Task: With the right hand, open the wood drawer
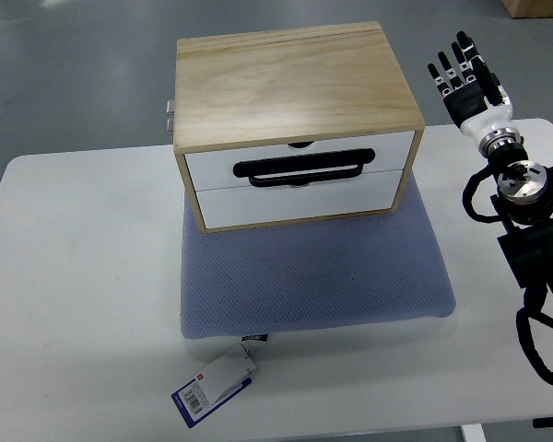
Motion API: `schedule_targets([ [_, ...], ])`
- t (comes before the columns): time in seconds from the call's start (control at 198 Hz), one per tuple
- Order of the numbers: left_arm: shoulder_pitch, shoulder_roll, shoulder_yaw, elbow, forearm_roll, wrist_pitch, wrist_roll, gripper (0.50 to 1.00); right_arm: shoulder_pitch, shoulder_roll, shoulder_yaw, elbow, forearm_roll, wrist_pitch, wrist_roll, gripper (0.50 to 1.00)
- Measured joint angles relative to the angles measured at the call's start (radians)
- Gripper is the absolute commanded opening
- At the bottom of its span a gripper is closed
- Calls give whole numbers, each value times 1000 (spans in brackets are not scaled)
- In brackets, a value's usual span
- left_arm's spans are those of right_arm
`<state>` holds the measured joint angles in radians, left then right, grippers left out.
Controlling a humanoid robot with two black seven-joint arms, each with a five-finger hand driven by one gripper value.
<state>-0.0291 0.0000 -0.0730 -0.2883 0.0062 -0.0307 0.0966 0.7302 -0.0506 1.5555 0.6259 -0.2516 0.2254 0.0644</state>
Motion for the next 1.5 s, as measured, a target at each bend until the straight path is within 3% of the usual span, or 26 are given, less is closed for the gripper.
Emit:
schedule_targets([
  [0.504,0,0,-5,0,-5,4,0,1000,45,-22,-70,0,-1,0,-3,946],
  [0.681,0,0,-4,-1,-1,1,0,1000,152,-131,-248,0,-13,1,-6,946],
  [0.868,-1,0,-2,-1,2,0,0,1000,323,-262,-590,6,-86,8,-16,946],
  [1.115,-15,0,-4,-7,5,-1,0,1000,632,-363,-1044,84,-242,44,-122,946],
  [1.498,-15,0,-4,0,4,-2,0,1000,1019,-408,-1511,467,-318,167,-323,944],
])
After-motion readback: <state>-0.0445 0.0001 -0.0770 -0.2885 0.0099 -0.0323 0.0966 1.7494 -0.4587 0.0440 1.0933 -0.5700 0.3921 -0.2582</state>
